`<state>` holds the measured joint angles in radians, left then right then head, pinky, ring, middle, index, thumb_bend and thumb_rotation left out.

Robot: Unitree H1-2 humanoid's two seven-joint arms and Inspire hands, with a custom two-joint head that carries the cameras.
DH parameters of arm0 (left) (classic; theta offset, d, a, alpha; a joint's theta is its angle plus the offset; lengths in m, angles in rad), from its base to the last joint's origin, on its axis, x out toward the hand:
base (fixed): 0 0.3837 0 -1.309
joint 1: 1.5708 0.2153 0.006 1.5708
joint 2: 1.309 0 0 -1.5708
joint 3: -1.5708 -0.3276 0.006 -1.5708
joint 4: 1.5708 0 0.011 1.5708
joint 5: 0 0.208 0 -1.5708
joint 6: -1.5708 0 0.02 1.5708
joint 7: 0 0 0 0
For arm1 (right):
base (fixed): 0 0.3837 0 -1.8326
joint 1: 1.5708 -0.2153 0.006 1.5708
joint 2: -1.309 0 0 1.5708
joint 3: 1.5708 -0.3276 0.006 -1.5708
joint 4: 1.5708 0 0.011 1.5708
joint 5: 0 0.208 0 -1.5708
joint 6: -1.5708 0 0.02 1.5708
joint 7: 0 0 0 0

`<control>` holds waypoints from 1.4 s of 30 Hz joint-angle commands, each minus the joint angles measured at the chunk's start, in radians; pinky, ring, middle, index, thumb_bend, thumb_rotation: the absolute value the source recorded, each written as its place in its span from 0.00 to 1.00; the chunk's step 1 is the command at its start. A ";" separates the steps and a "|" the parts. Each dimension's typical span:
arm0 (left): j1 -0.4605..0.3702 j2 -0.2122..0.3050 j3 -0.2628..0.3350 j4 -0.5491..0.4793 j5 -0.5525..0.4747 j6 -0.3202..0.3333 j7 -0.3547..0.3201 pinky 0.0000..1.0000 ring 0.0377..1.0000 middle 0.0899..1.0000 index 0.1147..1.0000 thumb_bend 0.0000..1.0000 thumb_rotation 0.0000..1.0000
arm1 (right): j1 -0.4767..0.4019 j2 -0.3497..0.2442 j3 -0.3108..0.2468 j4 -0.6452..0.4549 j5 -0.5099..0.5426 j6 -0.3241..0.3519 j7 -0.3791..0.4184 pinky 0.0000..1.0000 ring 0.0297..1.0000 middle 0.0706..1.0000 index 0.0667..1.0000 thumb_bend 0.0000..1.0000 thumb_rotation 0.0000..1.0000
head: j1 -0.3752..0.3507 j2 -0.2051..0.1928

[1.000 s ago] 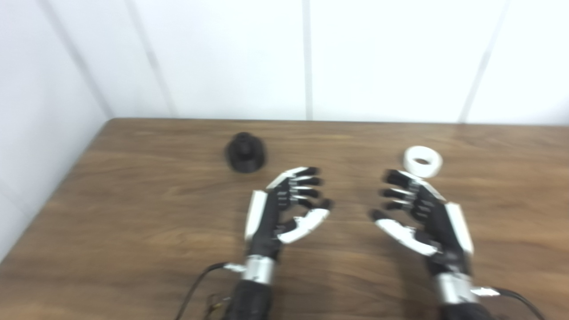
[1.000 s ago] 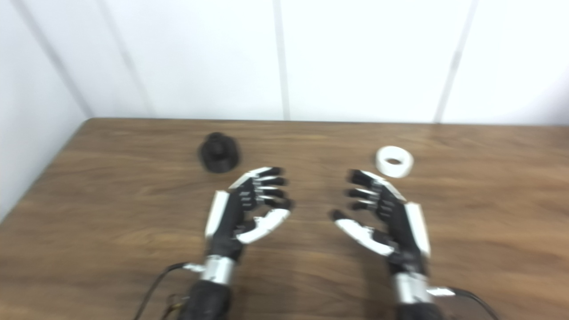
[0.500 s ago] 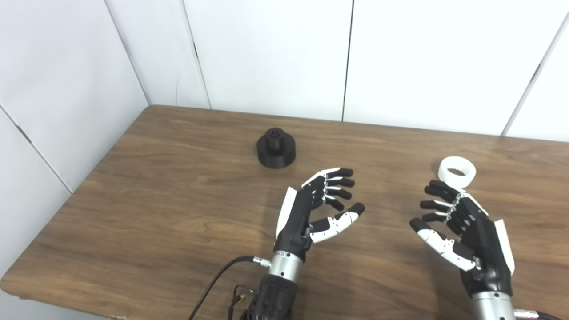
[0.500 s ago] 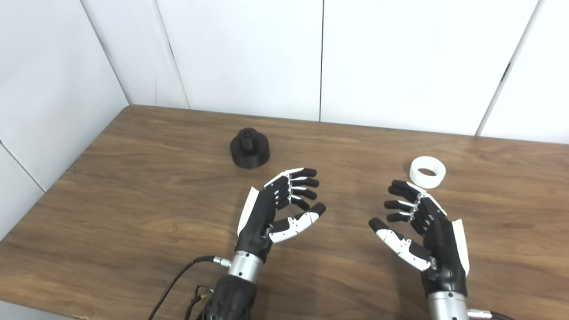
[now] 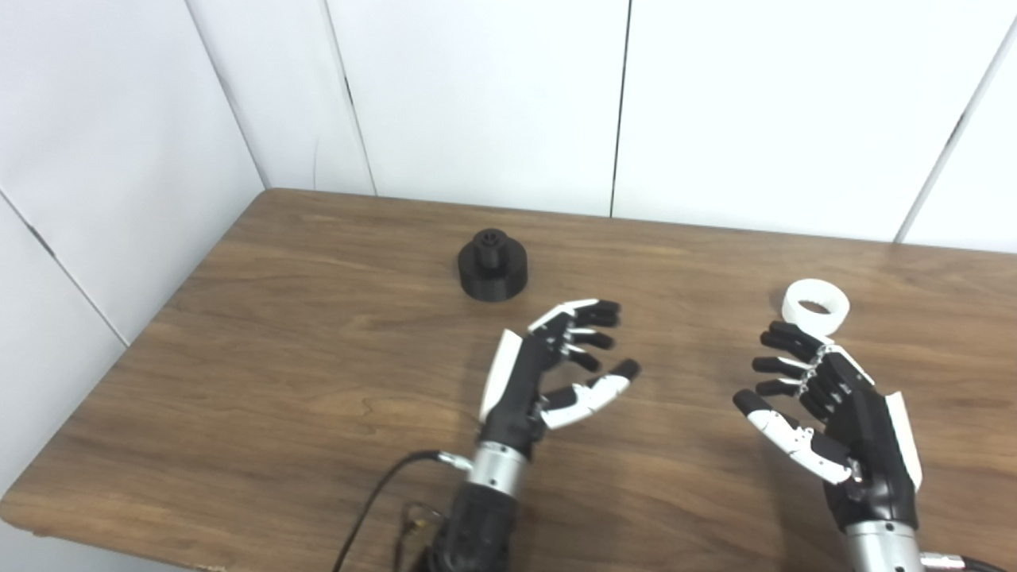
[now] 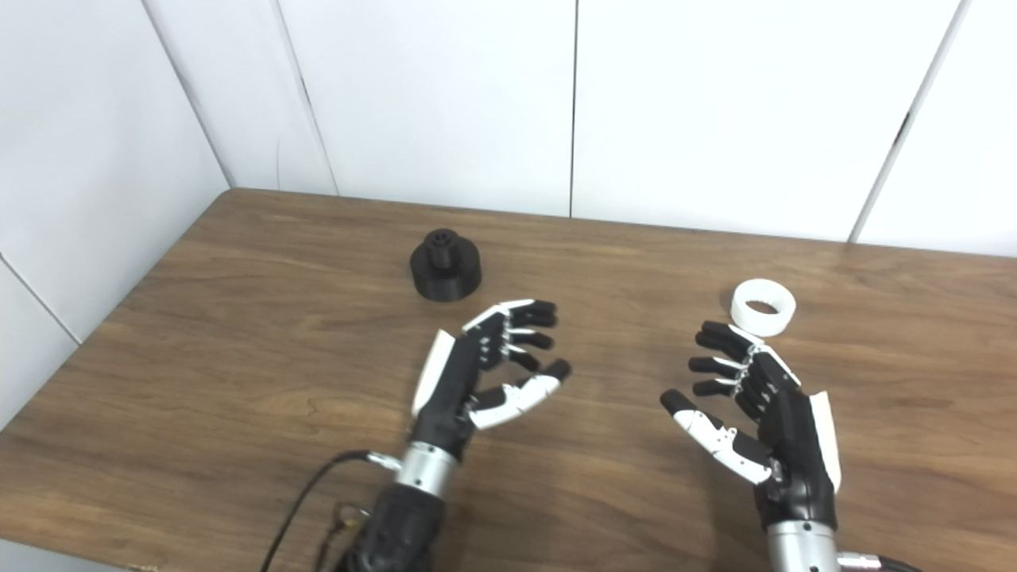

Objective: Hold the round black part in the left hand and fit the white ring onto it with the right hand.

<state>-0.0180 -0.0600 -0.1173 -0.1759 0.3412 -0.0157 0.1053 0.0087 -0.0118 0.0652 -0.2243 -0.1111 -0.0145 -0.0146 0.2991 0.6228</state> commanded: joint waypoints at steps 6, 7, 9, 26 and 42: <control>-0.049 0.087 0.023 -0.075 0.072 0.047 -0.023 0.51 0.63 0.70 0.66 0.57 0.18 | -0.029 0.002 -0.002 -0.012 0.003 -0.034 0.000 0.53 0.64 0.71 0.71 0.71 0.19 | -0.002 -0.001; -0.052 0.096 0.028 -0.077 0.072 0.053 -0.027 0.52 0.63 0.70 0.66 0.58 0.17 | -0.029 0.003 -0.003 -0.012 0.008 -0.031 0.000 0.53 0.64 0.71 0.71 0.71 0.18 | -0.002 -0.001; -0.058 0.131 0.027 -0.080 0.105 0.061 -0.039 0.53 0.64 0.70 0.66 0.58 0.17 | -0.030 0.003 -0.004 -0.011 0.011 -0.031 0.001 0.54 0.64 0.71 0.70 0.71 0.18 | -0.002 -0.001; -0.081 0.222 0.022 -0.106 0.313 0.137 -0.066 0.64 0.77 0.80 0.71 0.60 0.23 | -0.034 0.002 -0.004 -0.006 0.003 -0.033 -0.002 0.54 0.63 0.70 0.70 0.71 0.18 | 0.001 -0.005; -0.160 0.288 0.053 -0.059 0.410 0.222 -0.071 0.66 0.80 0.83 0.76 0.62 0.30 | -0.032 -0.002 -0.010 0.002 0.017 -0.046 0.001 0.53 0.63 0.70 0.70 0.71 0.19 | 0.003 -0.008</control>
<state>-0.1332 0.2055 -0.0759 -0.2372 0.7361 0.2083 0.0236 0.0040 -0.0150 0.0593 -0.2062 -0.1031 -0.0157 -0.0151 0.3022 0.6151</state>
